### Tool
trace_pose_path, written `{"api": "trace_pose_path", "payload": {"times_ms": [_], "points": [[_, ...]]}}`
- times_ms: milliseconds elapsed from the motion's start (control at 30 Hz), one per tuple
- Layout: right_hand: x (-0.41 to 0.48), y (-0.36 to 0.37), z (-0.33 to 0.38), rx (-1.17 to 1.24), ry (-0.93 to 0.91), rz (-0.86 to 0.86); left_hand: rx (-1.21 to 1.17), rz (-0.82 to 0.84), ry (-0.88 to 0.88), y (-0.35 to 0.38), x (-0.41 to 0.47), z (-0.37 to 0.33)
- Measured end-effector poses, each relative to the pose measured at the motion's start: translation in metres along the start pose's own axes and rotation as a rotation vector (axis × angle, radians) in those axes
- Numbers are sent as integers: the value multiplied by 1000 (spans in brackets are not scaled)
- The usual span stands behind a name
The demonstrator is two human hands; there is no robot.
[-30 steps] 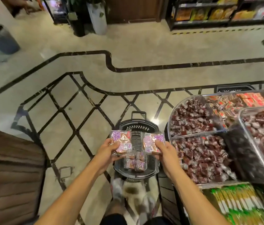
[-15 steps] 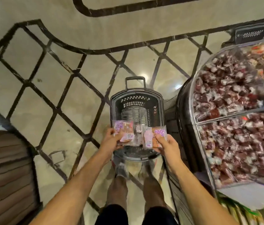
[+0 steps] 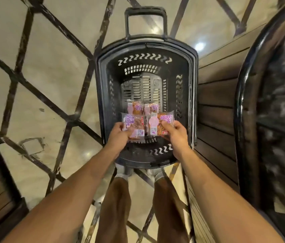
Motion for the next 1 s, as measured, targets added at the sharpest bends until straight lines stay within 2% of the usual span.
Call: {"api": "trace_pose_path", "payload": {"times_ms": [233, 400, 500, 633, 767, 1000], "points": [[118, 2, -60, -125, 97, -95, 155, -60, -37, 29, 89, 75], [176, 16, -88, -235, 74, -81, 225, -164, -59, 34, 133, 111], [196, 21, -96, -282, 94, -78, 273, -165, -36, 44, 143, 122], [213, 12, -102, -392, 56, -170, 365, -236, 19, 46, 140, 120], [199, 8, -85, -731, -19, -301, 460, -182, -25, 51, 141, 126], [204, 9, -92, -669, 50, -254, 403, -54, -58, 46, 147, 136]]}}
Point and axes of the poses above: each hand's wrist, its own x-axis towards the middle knuckle, its own y-axis out of the palm, z = x × y, the point moved 10 cm from there along x, towards the middle knuckle, and after that the axes turned 10 degrees about y, right-handed, at the moved point
